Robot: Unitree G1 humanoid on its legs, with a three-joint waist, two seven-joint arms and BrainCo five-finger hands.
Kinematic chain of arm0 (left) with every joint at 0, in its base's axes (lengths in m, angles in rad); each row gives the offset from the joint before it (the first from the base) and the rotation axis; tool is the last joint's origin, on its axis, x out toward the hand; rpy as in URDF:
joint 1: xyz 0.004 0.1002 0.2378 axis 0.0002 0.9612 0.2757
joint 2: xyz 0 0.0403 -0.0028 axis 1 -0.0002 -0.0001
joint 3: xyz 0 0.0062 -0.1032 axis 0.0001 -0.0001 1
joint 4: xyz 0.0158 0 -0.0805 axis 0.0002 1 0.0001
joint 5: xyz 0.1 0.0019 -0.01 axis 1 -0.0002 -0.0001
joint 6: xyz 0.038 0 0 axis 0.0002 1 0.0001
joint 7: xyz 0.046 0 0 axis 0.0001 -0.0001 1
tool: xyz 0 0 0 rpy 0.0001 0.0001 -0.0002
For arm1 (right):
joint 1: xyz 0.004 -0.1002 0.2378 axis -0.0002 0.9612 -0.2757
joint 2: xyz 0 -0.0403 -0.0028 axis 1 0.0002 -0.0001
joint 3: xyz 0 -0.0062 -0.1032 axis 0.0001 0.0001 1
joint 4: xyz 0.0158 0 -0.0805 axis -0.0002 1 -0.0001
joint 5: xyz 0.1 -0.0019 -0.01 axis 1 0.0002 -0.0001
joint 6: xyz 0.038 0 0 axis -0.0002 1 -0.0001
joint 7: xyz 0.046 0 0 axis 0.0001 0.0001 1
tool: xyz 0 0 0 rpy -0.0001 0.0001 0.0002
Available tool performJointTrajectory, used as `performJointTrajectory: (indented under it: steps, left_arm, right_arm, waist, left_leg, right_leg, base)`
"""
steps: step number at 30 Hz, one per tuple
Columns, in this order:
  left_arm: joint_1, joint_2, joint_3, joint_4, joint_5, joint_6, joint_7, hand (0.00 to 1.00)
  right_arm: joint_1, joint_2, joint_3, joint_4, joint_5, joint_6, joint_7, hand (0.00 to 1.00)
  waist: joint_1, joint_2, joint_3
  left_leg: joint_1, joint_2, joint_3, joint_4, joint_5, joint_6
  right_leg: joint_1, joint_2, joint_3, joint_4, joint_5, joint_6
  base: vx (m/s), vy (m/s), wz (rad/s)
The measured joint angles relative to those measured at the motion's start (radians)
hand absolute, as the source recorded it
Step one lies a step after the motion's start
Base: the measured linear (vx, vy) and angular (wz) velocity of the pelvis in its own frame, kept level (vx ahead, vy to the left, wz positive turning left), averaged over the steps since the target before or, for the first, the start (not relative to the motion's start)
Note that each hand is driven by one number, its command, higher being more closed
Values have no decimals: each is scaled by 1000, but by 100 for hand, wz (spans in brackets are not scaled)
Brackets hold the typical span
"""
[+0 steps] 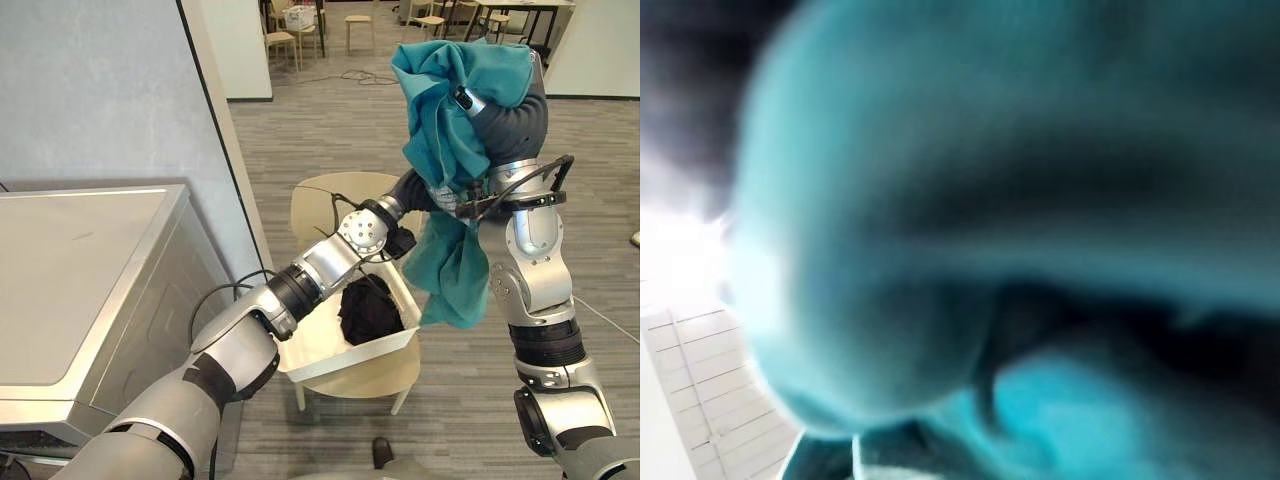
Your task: Pick up the laundry basket with both hands and put the clothes into the washing machine.
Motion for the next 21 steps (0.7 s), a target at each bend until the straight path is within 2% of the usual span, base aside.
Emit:
performJointTrajectory:
  steps: [5,6,8,11,13,14,16,17,18,19,21]
  left_arm:
    - [54,4,9,-31,-22,-6,-11,100]
    - [135,21,11,-79,-18,-11,-34,100]
    - [289,96,10,-177,-30,-8,-95,100]
    - [361,150,11,-204,-46,1,-111,100]
    - [338,136,13,-199,-48,3,-106,100]
    - [299,106,24,-170,-48,6,-105,100]
    - [288,62,97,-182,-33,3,-84,100]
    - [292,71,123,-203,-32,1,-84,100]
    - [325,98,167,-254,-32,-1,-84,100]
    - [359,113,194,-288,-33,-4,-84,100]
    - [579,184,321,-440,-61,-7,-89,100]
  right_arm:
    - [55,19,-19,-22,-2,0,1,100]
    - [98,20,-66,-52,-9,-1,0,0]
    - [166,37,-155,-79,-20,-1,-2,0]
    - [240,46,-232,-83,-31,-2,-8,0]
    - [242,77,-233,-85,-29,-5,-11,0]
    - [261,87,-255,-106,-25,-6,-14,0]
    - [335,99,-362,-184,-3,-11,-26,0]
    - [373,106,-432,-206,0,-19,-29,0]
    - [418,110,-526,-210,-1,-36,-40,0]
    - [442,110,-571,-210,-1,-43,-53,0]
    - [529,135,-732,-202,8,-50,-103,0]
  waist:
    - [9,8,-4]
    - [17,9,-5]
    - [27,11,-6]
    - [30,12,-6]
    - [26,13,-6]
    - [28,13,-6]
    - [27,16,-7]
    - [24,20,-9]
    - [19,27,-13]
    - [17,32,-16]
    - [1,51,-22]
  left_leg:
    - [2,1,-7,0,0,1]
    - [5,2,-14,1,0,1]
    - [17,2,-18,5,0,0]
    - [14,-1,-30,15,0,0]
    - [14,-2,-27,18,0,0]
    - [12,-2,-24,17,-2,2]
    - [8,-2,-22,13,-3,4]
    - [10,-1,-20,12,-3,4]
    - [11,0,-20,15,-3,4]
    - [12,1,-21,17,-5,2]
    - [14,6,-22,20,-9,-2]
  right_leg:
    - [13,0,-14,-2,-2,0]
    - [21,1,-23,-2,-5,-1]
    - [33,3,-35,-4,-4,0]
    - [46,-1,-50,-4,-5,0]
    - [46,-2,-47,-2,-4,0]
    - [43,-3,-46,-1,-13,4]
    - [41,-3,-45,-1,-16,5]
    - [41,-1,-44,-1,-17,4]
    - [42,2,-40,-1,-17,4]
    - [42,3,-37,-1,-15,7]
    - [44,9,-36,0,-13,4]
  base:
    - [-19,-7,3]
    - [-31,-16,11]
    - [-13,-18,16]
    - [-28,-6,19]
    - [-54,2,0]
    - [-84,1,-7]
    - [-56,-4,-5]
    - [0,-6,-10]
    - [15,-8,-11]
    - [29,-19,-12]
    - [31,-23,-5]
